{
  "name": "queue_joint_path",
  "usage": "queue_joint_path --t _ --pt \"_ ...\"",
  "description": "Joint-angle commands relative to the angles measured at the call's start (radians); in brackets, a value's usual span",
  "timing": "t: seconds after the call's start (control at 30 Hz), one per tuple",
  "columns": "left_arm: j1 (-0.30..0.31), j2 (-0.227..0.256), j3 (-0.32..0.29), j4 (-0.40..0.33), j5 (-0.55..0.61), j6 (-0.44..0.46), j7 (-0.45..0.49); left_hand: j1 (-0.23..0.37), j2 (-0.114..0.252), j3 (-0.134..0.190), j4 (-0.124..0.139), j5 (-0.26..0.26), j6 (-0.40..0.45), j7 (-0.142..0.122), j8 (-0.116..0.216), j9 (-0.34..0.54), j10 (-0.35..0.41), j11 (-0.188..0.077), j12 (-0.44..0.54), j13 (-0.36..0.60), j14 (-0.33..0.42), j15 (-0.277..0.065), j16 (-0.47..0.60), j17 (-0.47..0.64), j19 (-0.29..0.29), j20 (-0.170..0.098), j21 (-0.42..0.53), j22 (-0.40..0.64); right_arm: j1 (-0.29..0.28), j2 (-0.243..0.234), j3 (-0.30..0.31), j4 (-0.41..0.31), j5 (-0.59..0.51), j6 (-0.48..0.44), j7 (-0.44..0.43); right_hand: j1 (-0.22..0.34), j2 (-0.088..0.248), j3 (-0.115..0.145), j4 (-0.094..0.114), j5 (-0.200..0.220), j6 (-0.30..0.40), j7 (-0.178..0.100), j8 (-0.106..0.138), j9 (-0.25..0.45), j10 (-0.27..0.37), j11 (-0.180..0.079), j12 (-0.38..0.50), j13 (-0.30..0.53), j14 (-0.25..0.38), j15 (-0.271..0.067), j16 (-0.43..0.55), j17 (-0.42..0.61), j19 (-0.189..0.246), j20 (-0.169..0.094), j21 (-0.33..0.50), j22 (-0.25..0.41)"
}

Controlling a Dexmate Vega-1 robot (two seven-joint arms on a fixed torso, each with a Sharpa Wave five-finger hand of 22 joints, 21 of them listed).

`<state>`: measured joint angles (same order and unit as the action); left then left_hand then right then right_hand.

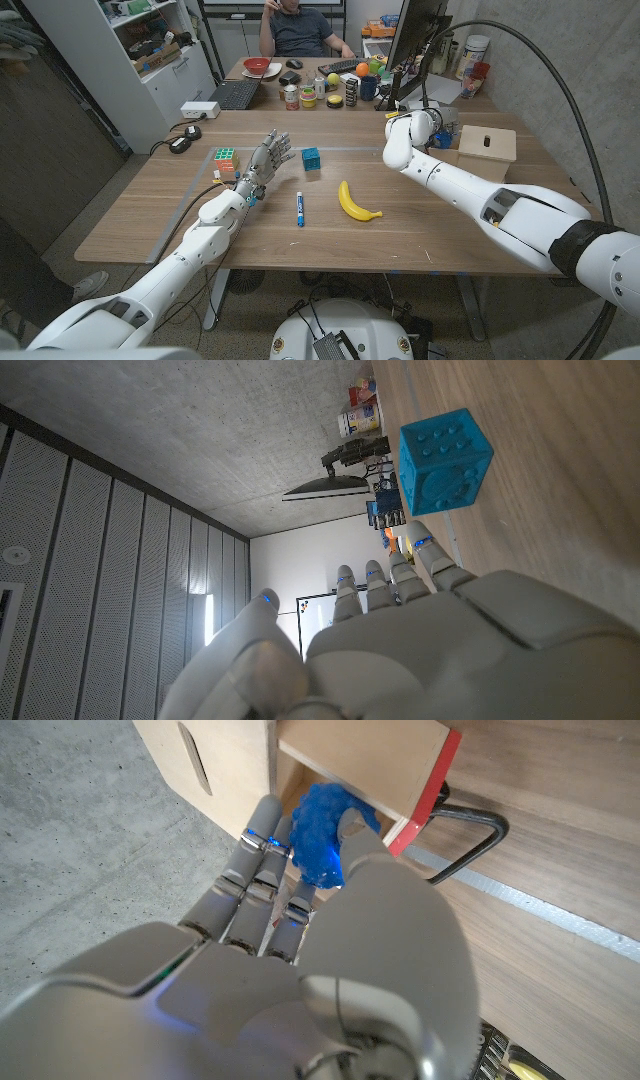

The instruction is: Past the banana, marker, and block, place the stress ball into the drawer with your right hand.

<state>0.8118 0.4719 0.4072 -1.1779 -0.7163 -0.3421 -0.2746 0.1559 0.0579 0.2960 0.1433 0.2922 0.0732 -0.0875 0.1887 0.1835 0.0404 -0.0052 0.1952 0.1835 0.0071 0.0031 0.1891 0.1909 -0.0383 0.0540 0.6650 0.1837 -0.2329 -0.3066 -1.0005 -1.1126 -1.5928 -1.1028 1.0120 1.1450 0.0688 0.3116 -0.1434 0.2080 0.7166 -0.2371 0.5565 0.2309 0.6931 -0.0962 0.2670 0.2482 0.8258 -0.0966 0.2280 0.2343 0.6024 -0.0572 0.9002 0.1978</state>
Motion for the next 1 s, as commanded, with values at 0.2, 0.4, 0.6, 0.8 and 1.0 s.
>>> queue_joint_path --t 0.2,0.4,0.6,0.8,1.0 --pt "-0.016 -0.011 0.005 0.029 0.004 -0.004 -0.011 -0.009 0.002 -0.005 -0.001 0.006 0.006 0.002 0.006 0.003 0.0 0.007 0.005 0.004 0.004 0.006 0.005 0.003 0.0 0.007 -0.003 0.002 0.059 -0.029 -0.115 0.008 0.174 -0.073 -0.058 0.029 0.043 -0.022 0.012 0.002 0.115 0.157 -0.041 -0.005 -0.001 0.013 -0.006 0.007 -0.004 -0.129 -0.003 -0.001 -0.009 -0.167 0.019 0.002" --pt "-0.013 -0.01 0.005 0.02 0.003 -0.003 -0.011 -0.01 0.002 -0.006 0.0 0.007 0.006 0.001 0.006 0.003 -0.001 0.008 0.005 0.004 0.005 0.006 0.005 0.003 0.0 0.007 -0.004 0.002 0.066 -0.064 -0.15 -0.041 0.205 -0.094 -0.061 0.011 0.029 -0.055 0.024 0.008 0.008 0.119 -0.108 -0.017 -0.029 0.014 -0.021 0.006 -0.028 -0.13 -0.011 -0.007 -0.013 -0.165 0.036 -0.001" --pt "-0.008 -0.007 0.004 0.009 0.002 -0.002 -0.011 -0.011 0.002 -0.007 0.0 0.007 0.007 0.001 0.006 0.003 0.0 0.008 0.006 0.004 0.004 0.006 0.005 0.003 0.0 0.008 -0.005 0.002 0.078 -0.082 -0.178 -0.062 0.231 -0.111 -0.05 0.006 0.02 -0.076 0.026 0.014 -0.064 0.099 -0.16 -0.022 -0.073 0.011 -0.036 0.005 -0.061 -0.129 -0.02 -0.012 -0.014 -0.165 0.048 -0.004" --pt "-0.004 -0.004 0.004 0.002 0.003 -0.002 -0.01 -0.012 0.001 -0.009 0.0 0.008 0.008 0.001 0.006 0.003 0.0 0.009 0.006 0.004 0.004 0.007 0.005 0.003 0.0 0.007 -0.006 0.002 0.086 -0.103 -0.199 -0.09 0.257 -0.121 -0.044 -0.006 0.008 -0.106 0.031 0.02 -0.169 0.065 -0.239 -0.024 -0.17 0.001 -0.062 -0.005 -0.109 -0.126 -0.027 -0.014 -0.022 -0.164 0.058 -0.007" --pt "0.001 -0.001 0.004 -0.006 0.003 0.0 -0.007 -0.013 0.001 -0.01 0.0 0.009 0.008 0.002 0.006 0.003 -0.001 0.009 0.005 0.004 0.005 0.006 0.005 0.003 0.001 0.008 -0.006 0.002 0.095 -0.12 -0.218 -0.115 0.279 -0.135 -0.033 -0.03 -0.002 -0.14 0.043 0.027 -0.286 0.04 -0.32 -0.025 -0.243 -0.012 -0.065 -0.015 -0.139 -0.124 -0.026 -0.012 -0.028 -0.161 0.062 -0.012"
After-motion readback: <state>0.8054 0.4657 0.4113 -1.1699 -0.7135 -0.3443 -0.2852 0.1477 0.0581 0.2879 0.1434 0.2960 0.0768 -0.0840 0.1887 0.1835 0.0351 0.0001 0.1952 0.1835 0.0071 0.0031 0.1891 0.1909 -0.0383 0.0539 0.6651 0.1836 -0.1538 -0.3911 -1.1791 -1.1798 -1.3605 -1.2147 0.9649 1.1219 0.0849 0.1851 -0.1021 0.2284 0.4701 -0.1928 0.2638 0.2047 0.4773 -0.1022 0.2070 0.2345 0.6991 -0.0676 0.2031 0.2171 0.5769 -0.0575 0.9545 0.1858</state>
